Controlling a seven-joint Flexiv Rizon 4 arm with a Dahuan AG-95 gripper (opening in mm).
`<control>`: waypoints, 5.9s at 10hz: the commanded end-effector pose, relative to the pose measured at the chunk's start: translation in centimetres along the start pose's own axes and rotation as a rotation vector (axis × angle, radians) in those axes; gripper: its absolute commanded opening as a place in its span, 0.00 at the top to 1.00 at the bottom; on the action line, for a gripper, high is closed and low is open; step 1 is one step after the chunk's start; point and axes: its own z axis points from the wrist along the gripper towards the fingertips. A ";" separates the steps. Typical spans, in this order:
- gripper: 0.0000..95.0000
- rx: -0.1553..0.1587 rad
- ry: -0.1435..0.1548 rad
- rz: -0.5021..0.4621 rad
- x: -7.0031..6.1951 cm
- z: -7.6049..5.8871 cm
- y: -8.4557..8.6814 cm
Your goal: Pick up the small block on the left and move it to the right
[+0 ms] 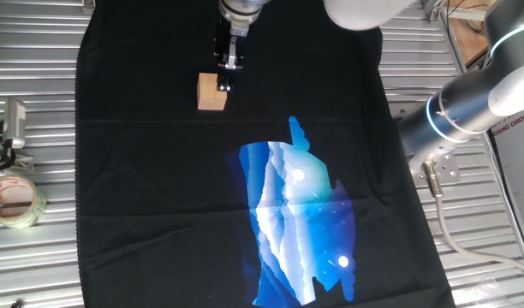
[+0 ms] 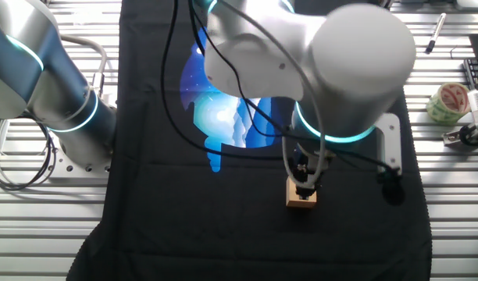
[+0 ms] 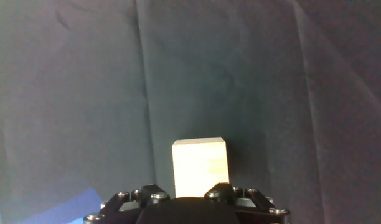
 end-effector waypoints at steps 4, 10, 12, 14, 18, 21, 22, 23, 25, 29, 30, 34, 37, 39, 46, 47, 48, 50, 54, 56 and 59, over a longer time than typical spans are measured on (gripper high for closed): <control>0.00 0.002 -0.002 -0.014 0.2 0.0 0.0; 0.00 -0.001 -0.006 -0.015 0.2 0.0 0.0; 0.00 -0.001 -0.006 -0.014 0.2 0.0 0.0; 0.00 -0.005 -0.007 -0.016 0.2 0.0 0.0; 0.00 -0.004 -0.013 -0.012 0.5 0.7 -0.4; 0.00 -0.023 -0.039 -0.008 0.6 1.8 -1.1; 0.00 -0.034 -0.041 -0.006 0.5 2.0 -1.3; 0.00 -0.035 -0.040 -0.002 0.4 2.2 -1.5; 0.00 -0.045 -0.040 -0.001 -0.1 2.7 -1.7; 0.00 -0.054 -0.048 0.014 -1.0 3.8 -1.3; 0.00 -0.054 -0.052 0.015 -1.0 4.2 -1.3; 0.00 -0.066 -0.081 0.003 -0.7 5.9 -1.8; 0.00 -0.069 -0.079 -0.001 -0.8 6.2 -1.9; 0.00 -0.066 -0.080 -0.002 -0.9 6.8 -2.0; 0.00 0.019 -0.083 -0.017 -1.1 7.5 -2.1; 0.00 0.016 -0.084 -0.021 -1.2 7.7 -2.2; 0.00 0.014 -0.086 -0.024 -1.3 8.0 -2.2; 0.00 0.009 -0.089 -0.025 -1.4 8.5 -2.3; 0.20 0.007 -0.088 -0.025 -1.6 8.8 -2.1; 0.20 0.006 -0.089 -0.022 -1.7 9.0 -2.0; 0.20 0.005 -0.094 -0.019 -1.7 9.3 -1.8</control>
